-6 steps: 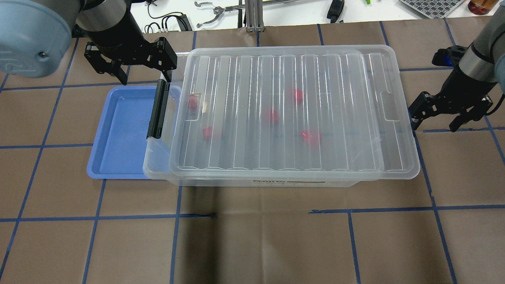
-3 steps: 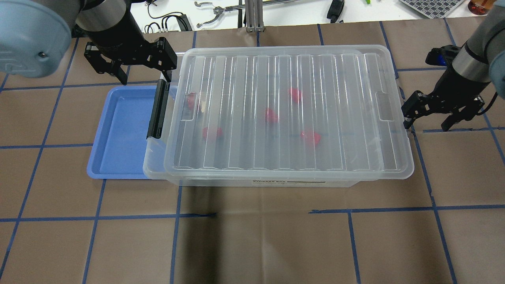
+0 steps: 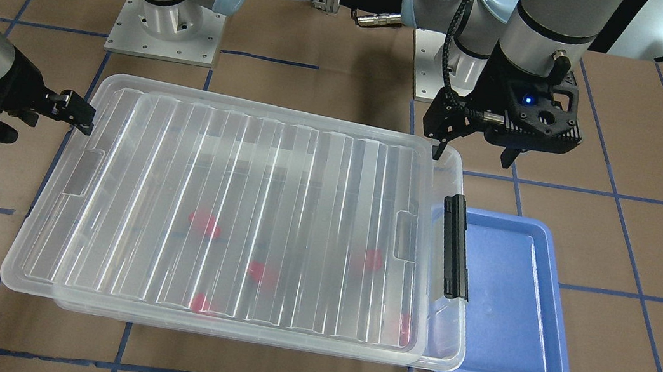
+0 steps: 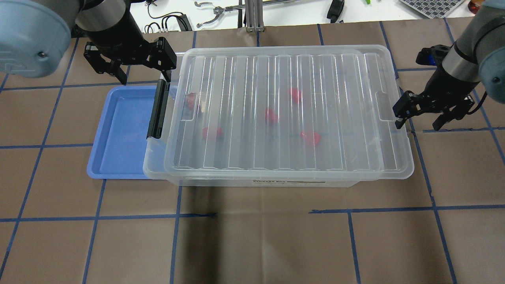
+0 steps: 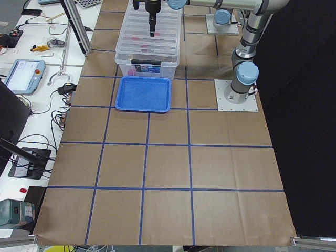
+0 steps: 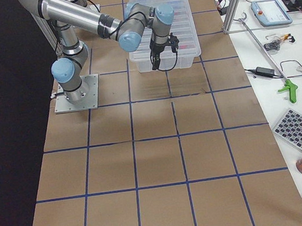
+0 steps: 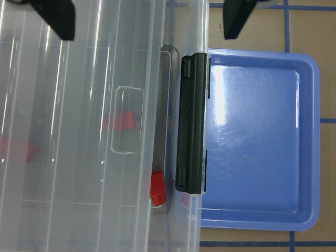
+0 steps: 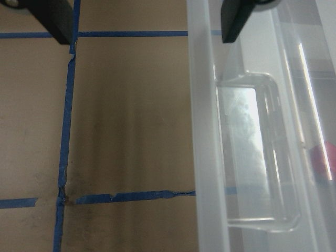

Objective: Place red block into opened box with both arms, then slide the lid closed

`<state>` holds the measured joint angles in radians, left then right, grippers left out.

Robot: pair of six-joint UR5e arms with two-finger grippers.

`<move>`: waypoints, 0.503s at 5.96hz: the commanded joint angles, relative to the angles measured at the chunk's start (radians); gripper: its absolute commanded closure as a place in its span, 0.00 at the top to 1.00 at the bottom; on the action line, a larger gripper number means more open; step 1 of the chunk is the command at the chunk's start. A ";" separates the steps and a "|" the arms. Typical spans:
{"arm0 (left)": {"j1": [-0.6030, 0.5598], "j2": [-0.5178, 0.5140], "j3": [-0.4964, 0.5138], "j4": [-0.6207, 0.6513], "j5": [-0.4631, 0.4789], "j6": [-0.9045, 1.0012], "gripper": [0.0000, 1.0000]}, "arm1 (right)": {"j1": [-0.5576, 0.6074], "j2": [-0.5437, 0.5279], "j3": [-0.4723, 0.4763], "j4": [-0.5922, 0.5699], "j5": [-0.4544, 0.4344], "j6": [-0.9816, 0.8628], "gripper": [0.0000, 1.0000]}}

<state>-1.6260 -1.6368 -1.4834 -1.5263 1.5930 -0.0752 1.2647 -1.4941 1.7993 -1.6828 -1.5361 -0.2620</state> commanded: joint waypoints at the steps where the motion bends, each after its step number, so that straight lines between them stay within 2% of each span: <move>1: 0.000 0.000 0.000 0.000 -0.001 0.000 0.98 | 0.019 0.000 0.000 0.000 0.062 0.003 1.00; 3: 0.000 0.000 0.000 0.000 -0.001 0.002 0.98 | 0.022 0.002 0.005 0.003 0.115 0.001 1.00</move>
<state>-1.6260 -1.6368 -1.4833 -1.5263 1.5923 -0.0740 1.2850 -1.4930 1.8017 -1.6811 -1.4473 -0.2598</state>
